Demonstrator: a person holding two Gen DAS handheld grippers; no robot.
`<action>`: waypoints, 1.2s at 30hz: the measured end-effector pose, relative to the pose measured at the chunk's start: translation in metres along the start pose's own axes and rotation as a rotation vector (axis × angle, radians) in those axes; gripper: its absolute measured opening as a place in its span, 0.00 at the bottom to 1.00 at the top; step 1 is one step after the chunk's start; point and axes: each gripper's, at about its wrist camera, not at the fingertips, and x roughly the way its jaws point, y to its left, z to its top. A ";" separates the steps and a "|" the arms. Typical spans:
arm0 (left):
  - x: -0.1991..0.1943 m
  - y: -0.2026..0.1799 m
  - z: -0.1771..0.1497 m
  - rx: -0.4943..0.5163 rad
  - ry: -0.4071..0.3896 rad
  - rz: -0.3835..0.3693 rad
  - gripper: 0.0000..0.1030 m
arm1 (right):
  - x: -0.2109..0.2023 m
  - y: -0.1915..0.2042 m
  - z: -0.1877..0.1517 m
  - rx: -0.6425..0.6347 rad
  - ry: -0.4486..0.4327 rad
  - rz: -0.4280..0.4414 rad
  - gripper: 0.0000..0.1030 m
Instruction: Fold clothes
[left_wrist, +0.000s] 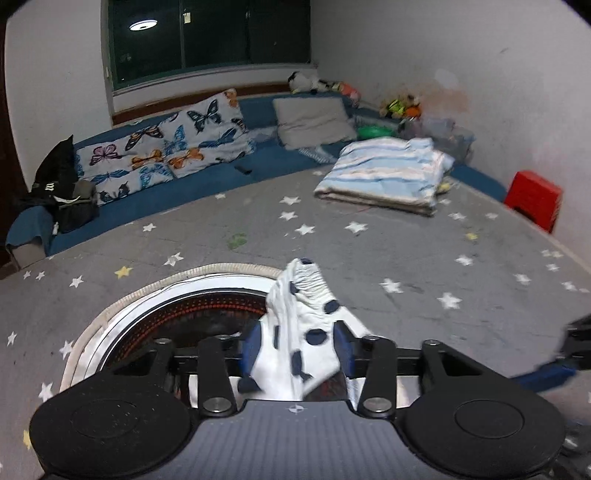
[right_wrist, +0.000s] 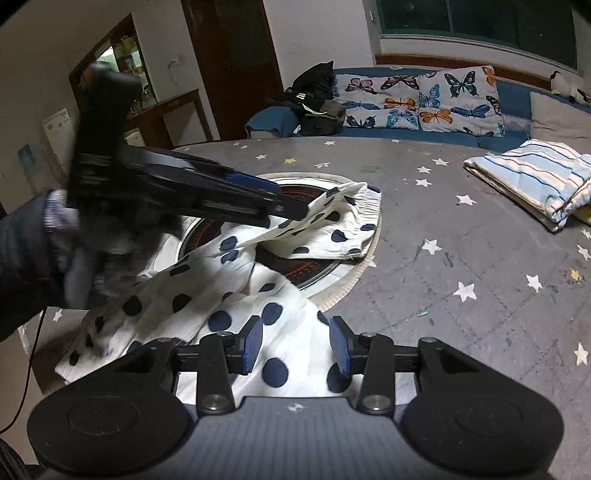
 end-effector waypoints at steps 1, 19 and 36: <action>0.009 -0.001 0.000 0.018 0.011 0.011 0.29 | 0.001 -0.002 0.001 0.004 0.000 -0.002 0.40; -0.099 0.130 -0.008 -0.245 -0.173 0.277 0.01 | 0.045 -0.026 0.022 0.077 0.015 0.028 0.40; -0.141 0.189 -0.104 -0.404 0.010 0.430 0.12 | 0.085 0.002 0.021 0.009 0.104 0.071 0.05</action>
